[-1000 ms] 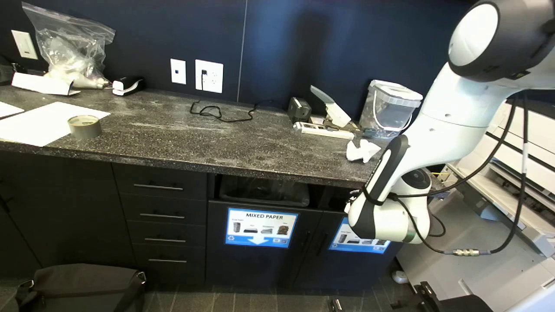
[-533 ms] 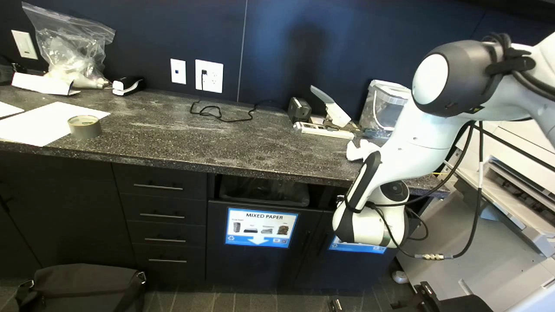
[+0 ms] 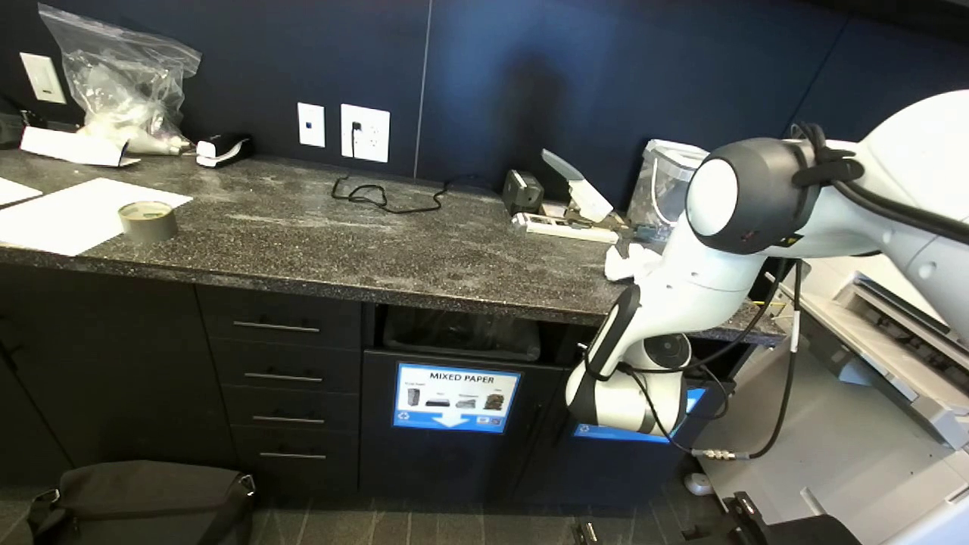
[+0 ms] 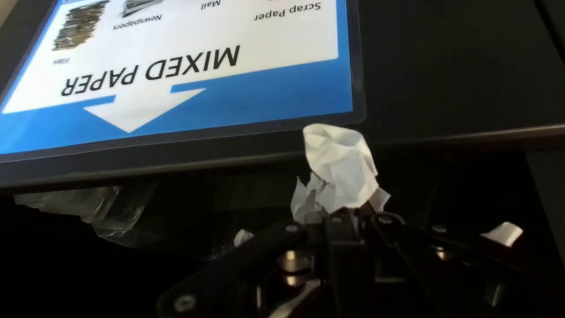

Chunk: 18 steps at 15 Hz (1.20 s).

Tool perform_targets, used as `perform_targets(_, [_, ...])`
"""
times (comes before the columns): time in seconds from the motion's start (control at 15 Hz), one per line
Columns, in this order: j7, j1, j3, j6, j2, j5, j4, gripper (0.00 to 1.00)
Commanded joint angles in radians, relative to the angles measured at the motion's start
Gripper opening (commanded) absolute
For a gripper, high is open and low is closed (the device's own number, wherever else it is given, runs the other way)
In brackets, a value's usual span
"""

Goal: Remove all the paper trash from the base top and put them in the mixed paper bin on the right

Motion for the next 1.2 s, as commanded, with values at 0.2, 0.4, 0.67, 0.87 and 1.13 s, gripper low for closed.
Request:
perform_targets(0.2, [-0.001,0.002,0.003,0.025,0.142,0.052,0.226,0.07])
perform_targets(0.4, [-0.01,0.002,-0.002,0.012,0.181,0.067,0.295,0.07])
perform_targets(0.67, [-0.016,-0.006,-0.001,-0.01,0.208,0.07,0.338,0.31])
perform_targets(0.87, [-0.022,-0.006,-0.006,-0.022,0.214,0.071,0.352,0.39])
perform_targets(1.13, [-0.027,-0.006,-0.014,-0.039,0.202,0.074,0.35,0.7])
